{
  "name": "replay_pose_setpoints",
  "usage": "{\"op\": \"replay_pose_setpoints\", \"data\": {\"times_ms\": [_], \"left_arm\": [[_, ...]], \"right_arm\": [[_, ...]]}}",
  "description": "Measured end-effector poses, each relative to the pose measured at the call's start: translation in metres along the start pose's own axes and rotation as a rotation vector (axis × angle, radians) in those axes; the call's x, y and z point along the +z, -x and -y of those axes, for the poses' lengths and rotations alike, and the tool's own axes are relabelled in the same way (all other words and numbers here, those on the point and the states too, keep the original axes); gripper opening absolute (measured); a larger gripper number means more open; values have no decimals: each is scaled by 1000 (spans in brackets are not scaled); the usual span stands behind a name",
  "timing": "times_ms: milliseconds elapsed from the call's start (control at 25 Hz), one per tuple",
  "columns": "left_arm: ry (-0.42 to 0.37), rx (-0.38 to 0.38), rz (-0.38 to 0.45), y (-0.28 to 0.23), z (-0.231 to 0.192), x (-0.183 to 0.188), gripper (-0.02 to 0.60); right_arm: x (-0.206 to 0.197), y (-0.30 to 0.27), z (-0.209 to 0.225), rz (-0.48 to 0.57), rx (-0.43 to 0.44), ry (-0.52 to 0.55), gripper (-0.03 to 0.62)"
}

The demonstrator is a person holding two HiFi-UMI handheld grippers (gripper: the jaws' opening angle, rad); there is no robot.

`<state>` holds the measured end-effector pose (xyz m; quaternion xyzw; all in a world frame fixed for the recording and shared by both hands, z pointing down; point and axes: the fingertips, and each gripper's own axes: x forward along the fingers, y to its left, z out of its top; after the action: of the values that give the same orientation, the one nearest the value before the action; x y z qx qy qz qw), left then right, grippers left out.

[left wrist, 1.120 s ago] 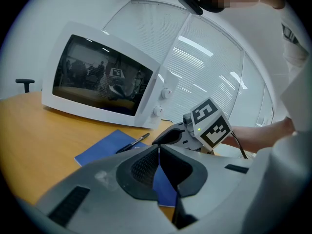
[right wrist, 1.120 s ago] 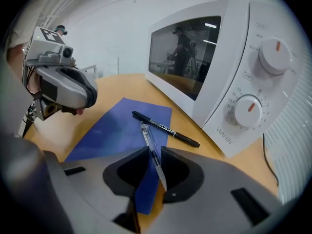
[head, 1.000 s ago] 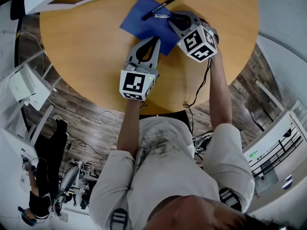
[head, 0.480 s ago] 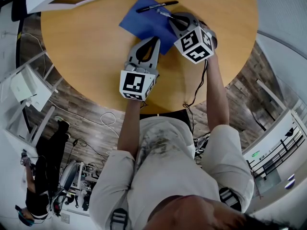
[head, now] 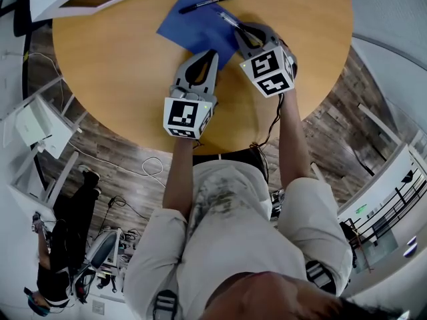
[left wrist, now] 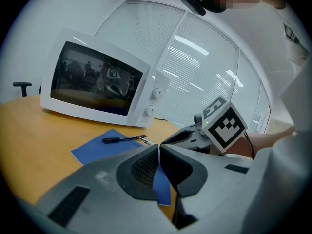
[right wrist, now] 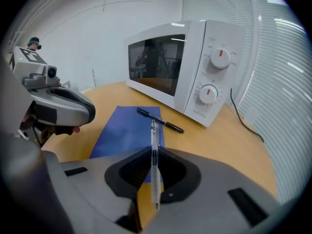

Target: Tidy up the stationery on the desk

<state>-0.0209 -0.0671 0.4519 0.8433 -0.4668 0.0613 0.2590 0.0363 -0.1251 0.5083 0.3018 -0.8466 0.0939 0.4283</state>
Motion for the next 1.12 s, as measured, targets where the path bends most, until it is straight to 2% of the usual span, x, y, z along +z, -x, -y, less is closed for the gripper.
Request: {"op": "replay_pose_setpoints", "data": {"times_ms": [640, 1120], "left_arm": [[-39, -16, -31, 18, 45, -26, 17], [-50, -20, -50, 32, 79, -50, 17]], "right_arm": [[-64, 61, -30, -3, -97, -263, 97], [-122, 92, -50, -49, -157, -440, 97]]}}
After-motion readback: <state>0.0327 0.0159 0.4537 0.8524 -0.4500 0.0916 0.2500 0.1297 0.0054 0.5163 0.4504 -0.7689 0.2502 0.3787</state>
